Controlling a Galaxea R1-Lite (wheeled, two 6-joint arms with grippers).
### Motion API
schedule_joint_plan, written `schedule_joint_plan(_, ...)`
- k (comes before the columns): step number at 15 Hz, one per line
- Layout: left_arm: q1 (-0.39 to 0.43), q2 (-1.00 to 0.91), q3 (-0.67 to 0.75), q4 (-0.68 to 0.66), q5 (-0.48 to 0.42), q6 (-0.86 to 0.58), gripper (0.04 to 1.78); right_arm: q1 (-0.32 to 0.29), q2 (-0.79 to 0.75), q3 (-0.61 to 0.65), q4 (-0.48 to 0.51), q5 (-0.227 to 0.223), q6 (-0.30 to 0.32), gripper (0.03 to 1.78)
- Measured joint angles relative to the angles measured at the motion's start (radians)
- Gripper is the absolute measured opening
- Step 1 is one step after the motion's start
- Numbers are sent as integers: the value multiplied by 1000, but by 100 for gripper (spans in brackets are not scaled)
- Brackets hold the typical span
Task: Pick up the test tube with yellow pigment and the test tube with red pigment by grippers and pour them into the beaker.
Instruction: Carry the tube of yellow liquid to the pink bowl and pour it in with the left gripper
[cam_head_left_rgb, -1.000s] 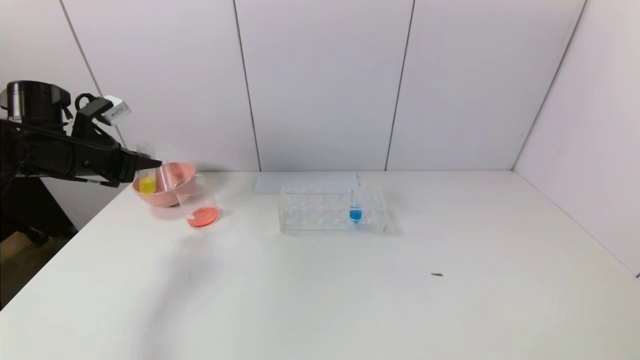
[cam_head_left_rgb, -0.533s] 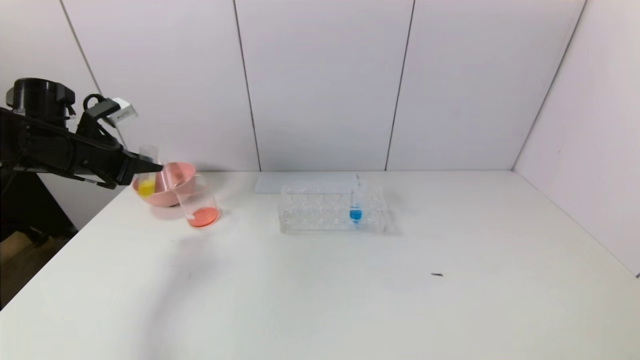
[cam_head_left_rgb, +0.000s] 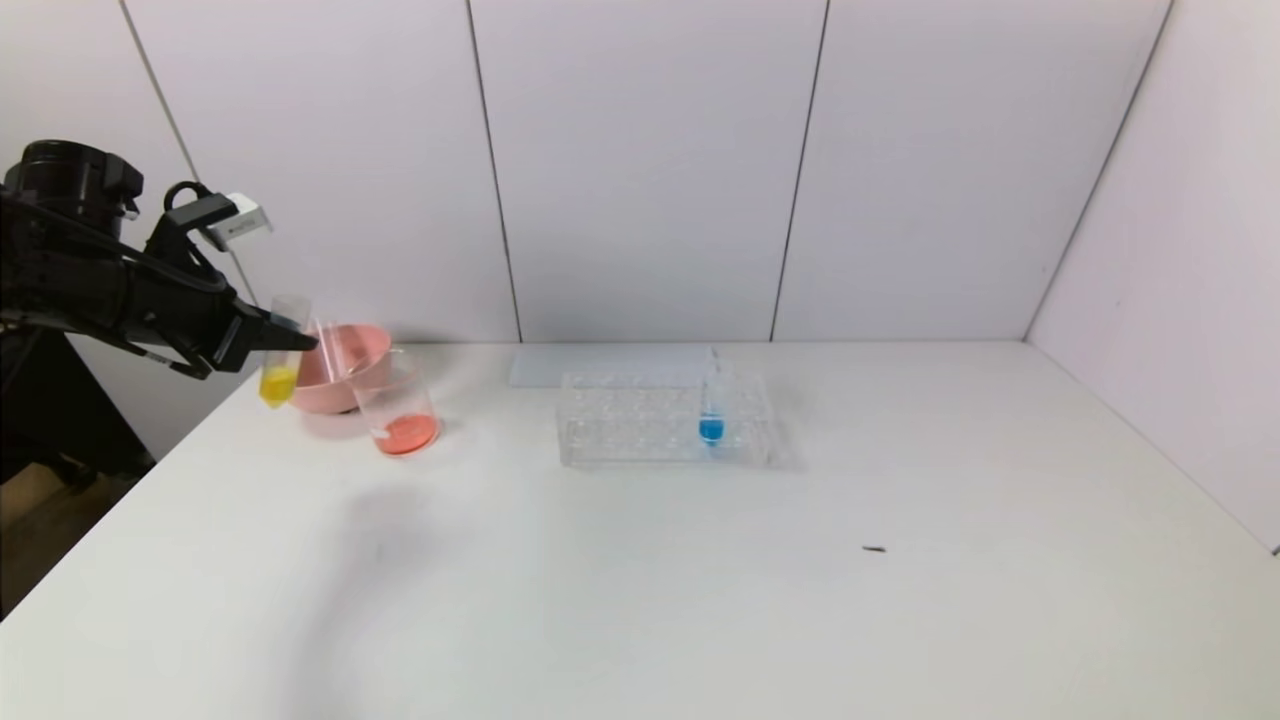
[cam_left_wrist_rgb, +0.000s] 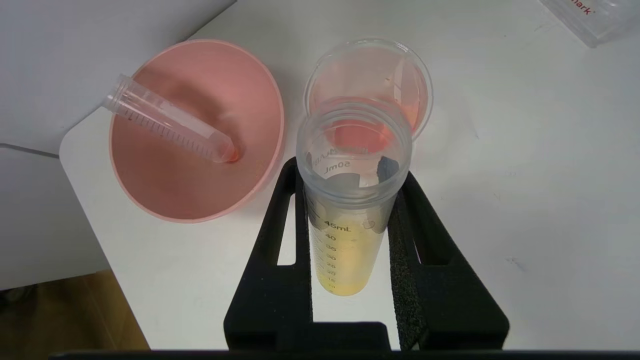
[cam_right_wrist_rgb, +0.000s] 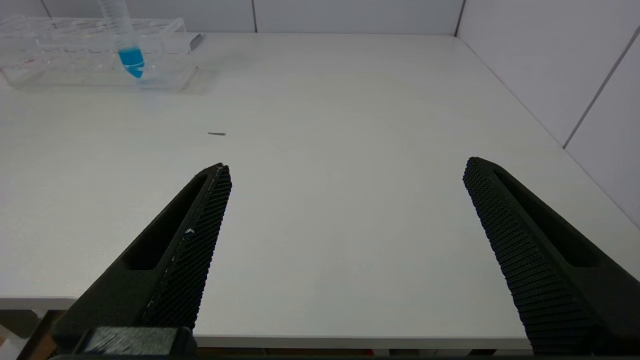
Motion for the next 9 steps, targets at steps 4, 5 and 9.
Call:
schedule_joint_plan(4,-1,24,-38,12,-1,61,45,0,0,0,0,0,0,170)
schedule_joint_plan(5,-1,28,-45,15,-1,63,45,0,0,0,0,0,0,170)
schedule_joint_plan(9,0,48,-98,77,3,74,45,0,0,0,0,0,0,170)
